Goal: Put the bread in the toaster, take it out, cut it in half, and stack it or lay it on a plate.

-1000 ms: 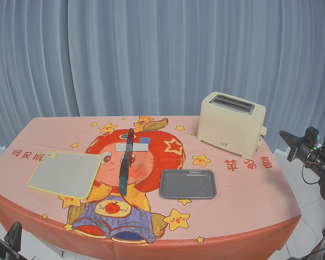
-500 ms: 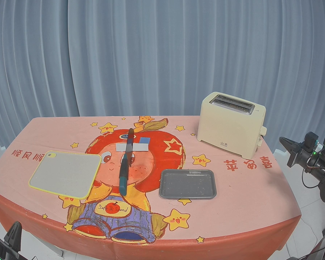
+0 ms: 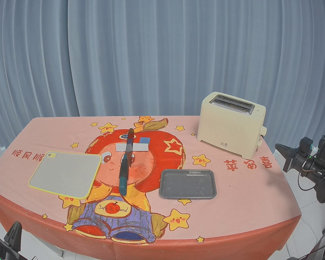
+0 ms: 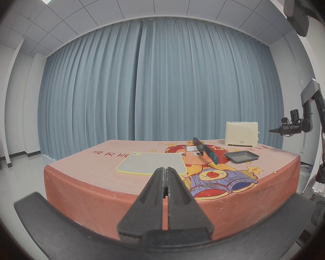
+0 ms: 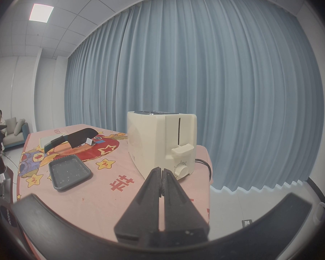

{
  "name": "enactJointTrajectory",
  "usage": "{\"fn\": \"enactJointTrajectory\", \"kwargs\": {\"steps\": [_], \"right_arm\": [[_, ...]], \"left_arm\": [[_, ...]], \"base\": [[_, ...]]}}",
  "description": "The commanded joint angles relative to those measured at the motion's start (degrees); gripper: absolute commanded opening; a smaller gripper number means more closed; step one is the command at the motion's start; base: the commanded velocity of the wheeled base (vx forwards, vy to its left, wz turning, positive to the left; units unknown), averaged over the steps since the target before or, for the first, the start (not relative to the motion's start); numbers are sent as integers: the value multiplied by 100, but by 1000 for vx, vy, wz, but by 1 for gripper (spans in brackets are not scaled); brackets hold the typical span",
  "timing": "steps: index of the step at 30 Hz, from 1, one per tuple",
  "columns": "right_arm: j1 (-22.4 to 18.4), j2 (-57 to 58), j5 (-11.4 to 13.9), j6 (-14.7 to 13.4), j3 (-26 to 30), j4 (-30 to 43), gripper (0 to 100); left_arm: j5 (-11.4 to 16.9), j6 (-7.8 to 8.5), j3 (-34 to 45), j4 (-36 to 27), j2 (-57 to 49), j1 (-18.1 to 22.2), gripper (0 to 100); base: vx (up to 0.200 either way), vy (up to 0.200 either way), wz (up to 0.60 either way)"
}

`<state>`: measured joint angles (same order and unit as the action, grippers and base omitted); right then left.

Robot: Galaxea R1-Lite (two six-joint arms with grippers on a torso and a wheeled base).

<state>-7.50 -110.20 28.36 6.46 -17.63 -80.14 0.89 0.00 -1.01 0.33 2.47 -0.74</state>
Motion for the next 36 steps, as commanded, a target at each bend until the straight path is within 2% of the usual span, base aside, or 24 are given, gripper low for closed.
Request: {"fn": "enactJointTrajectory", "kwargs": {"steps": [1, 17, 23, 30, 36], "right_arm": [[3, -142, 3, 22, 5, -2, 0], [20, -379, 12, 119, -13, -37, 0], [20, -757, 12, 66, -57, -599, 0], [161, -994, 12, 48, -171, -687, 0], [170, -1232, 12, 39, -505, -687, 0]], "left_arm": [[-1, 0, 101, 2, 7, -5, 0], [-1, 0, 101, 2, 7, 4, 0], [-1, 0, 101, 2, 7, 4, 0], [-1, 0, 101, 2, 7, 4, 0], [-1, 0, 101, 2, 7, 4, 0]], "base": [[0, 0, 0], [0, 0, 0], [0, 0, 0], [0, 0, 0], [0, 0, 0]]}}
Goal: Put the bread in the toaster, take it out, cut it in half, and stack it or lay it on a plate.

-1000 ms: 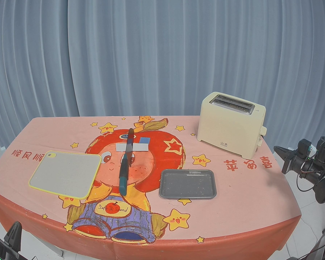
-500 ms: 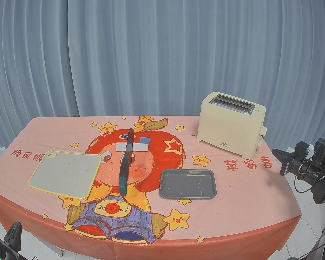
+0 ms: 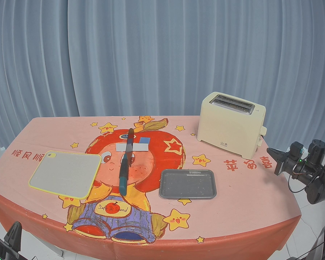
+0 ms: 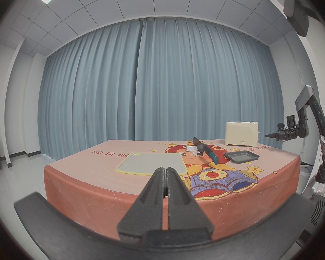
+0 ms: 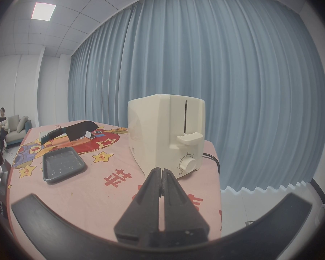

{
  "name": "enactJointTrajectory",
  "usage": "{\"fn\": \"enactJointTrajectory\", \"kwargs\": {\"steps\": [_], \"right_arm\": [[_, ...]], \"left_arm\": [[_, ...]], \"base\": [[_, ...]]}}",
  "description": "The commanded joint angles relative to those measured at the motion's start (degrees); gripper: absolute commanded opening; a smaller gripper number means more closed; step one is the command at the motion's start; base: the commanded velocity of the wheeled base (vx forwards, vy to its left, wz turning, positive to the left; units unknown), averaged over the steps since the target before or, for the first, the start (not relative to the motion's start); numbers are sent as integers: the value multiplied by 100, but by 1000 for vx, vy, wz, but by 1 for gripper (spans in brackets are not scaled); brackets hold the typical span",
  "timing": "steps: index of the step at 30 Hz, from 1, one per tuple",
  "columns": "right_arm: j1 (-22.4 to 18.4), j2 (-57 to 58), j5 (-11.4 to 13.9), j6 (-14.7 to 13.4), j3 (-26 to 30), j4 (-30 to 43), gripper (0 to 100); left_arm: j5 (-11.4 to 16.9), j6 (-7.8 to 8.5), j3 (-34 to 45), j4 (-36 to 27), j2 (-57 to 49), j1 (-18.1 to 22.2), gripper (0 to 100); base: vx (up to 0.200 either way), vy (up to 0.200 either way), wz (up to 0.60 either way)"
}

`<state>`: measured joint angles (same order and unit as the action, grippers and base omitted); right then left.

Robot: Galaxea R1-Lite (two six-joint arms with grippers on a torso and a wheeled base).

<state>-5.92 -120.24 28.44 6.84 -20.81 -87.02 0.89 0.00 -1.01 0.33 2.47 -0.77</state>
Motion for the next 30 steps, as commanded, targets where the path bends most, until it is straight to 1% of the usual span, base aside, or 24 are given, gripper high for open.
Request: {"fn": "enactJointTrajectory", "kwargs": {"steps": [1, 5, 7, 11, 30], "right_arm": [[4, -272, 4, -7, -231, 0, 0], [4, -448, -23, -25, -503, 0, 0], [12, -457, -40, -42, -538, 0, 0], [12, -466, -49, -165, -617, 0, 0], [74, -668, -76, -183, -890, 0, 0]], "left_arm": [[-1, 0, 101, 2, 7, 6, 0], [-1, 0, 101, 2, 7, -2, 0], [-1, 0, 101, 2, 7, -2, 0], [-1, 0, 101, 2, 7, 6, 0], [-1, 0, 101, 2, 7, 6, 0]], "base": [[0, 0, 0], [0, 0, 0], [0, 0, 0], [0, 0, 0], [0, 0, 0]]}}
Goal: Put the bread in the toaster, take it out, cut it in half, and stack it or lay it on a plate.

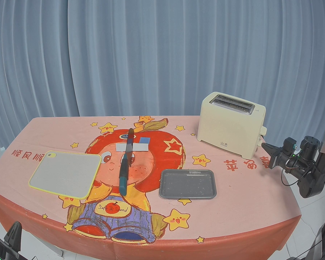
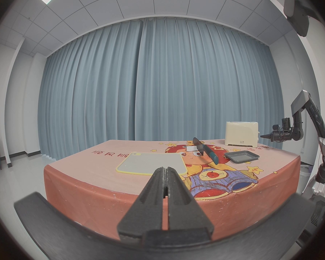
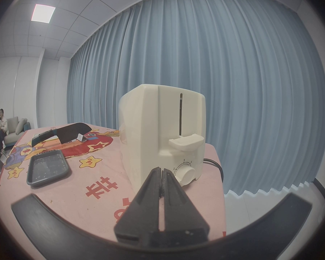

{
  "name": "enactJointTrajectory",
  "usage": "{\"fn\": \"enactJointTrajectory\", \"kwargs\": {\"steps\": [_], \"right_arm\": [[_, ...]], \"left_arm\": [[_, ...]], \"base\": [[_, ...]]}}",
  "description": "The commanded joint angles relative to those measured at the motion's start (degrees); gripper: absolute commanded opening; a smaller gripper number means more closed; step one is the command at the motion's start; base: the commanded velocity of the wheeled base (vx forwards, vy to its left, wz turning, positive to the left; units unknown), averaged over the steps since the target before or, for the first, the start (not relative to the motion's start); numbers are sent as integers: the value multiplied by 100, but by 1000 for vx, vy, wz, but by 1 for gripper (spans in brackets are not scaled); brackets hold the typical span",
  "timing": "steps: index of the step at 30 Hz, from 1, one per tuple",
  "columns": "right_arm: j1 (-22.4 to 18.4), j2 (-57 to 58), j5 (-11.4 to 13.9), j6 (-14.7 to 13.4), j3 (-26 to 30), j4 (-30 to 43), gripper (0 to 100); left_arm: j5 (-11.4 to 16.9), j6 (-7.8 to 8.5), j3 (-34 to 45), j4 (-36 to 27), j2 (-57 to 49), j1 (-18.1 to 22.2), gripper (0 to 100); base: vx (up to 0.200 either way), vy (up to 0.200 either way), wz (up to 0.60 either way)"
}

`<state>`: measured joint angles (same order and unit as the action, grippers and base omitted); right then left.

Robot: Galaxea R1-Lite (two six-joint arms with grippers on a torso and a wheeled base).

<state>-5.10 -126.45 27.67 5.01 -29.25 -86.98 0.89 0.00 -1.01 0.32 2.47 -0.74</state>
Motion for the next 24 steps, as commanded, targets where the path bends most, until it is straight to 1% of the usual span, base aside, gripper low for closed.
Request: {"fn": "enactJointTrajectory", "kwargs": {"steps": [1, 8, 9, 10, 11, 18, 24], "right_arm": [[-9, -55, 1, 0, -90, -3, 0], [-27, -108, -16, 0, -143, -3, 0], [-9, -143, -218, 0, -213, 6, 0], [0, -160, -236, 0, -222, 6, 0], [0, -204, -385, 0, -266, -3, 0], [96, -327, -447, 9, -275, -21, 0], [140, -336, -438, 9, -283, -12, 0]], "left_arm": [[-1, 0, 101, 3, 7, 4, 0], [-1, 0, 101, 3, 7, -5, 0], [-1, 0, 101, 3, 7, -5, 0], [-1, 0, 101, 3, 7, 4, 0], [-1, 0, 101, 3, 7, -5, 0], [-1, 0, 101, 3, 7, -5, 0], [-1, 0, 101, 3, 7, -5, 0]], "base": [[0, 0, 0], [0, 0, 0], [0, 0, 0], [0, 0, 0], [0, 0, 0], [0, 0, 0], [0, 0, 0]]}}
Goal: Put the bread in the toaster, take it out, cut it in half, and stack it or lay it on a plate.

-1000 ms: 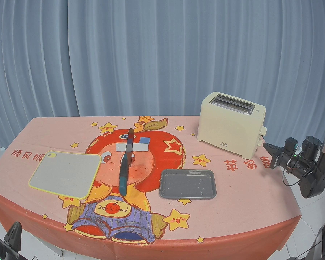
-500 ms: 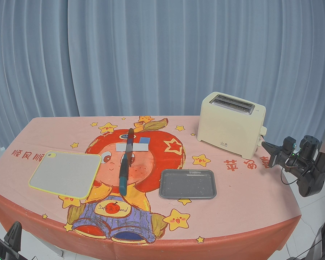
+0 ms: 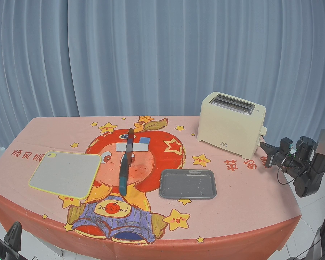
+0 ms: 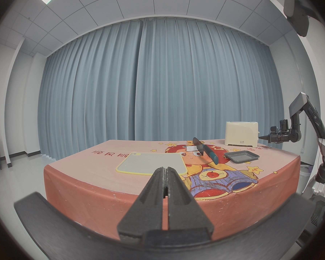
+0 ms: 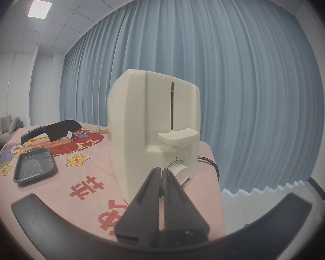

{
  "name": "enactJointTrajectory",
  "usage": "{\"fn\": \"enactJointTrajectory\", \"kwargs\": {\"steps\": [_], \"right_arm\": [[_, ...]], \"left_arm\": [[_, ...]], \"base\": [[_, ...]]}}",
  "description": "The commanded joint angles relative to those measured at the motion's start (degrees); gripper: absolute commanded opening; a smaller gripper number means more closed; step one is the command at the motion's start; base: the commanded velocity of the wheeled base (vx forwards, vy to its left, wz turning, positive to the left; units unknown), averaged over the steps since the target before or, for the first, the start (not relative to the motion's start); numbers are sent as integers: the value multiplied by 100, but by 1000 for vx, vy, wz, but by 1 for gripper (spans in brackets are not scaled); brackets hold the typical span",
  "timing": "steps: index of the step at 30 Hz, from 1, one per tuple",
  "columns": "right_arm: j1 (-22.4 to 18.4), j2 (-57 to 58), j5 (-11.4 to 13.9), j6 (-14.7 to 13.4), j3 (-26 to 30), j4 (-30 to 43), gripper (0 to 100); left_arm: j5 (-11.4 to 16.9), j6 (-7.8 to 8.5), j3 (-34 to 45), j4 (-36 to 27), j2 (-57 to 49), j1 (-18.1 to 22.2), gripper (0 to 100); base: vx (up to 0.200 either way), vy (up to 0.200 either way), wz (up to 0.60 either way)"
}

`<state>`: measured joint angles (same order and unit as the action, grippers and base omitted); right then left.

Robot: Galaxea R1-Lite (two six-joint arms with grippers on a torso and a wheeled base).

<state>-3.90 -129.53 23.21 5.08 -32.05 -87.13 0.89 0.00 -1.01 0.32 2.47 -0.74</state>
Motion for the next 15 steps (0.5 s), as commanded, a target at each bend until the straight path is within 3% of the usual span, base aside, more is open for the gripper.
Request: {"fn": "enactJointTrajectory", "kwargs": {"steps": [1, 15], "right_arm": [[21, -29, 8, 1, -3, -6, 0], [65, -47, -10, -69, -21, 3, 0]], "left_arm": [[-1, 0, 101, 3, 7, -5, 0], [-1, 0, 101, 3, 7, -5, 0]], "base": [[0, 0, 0], [0, 0, 0]]}}
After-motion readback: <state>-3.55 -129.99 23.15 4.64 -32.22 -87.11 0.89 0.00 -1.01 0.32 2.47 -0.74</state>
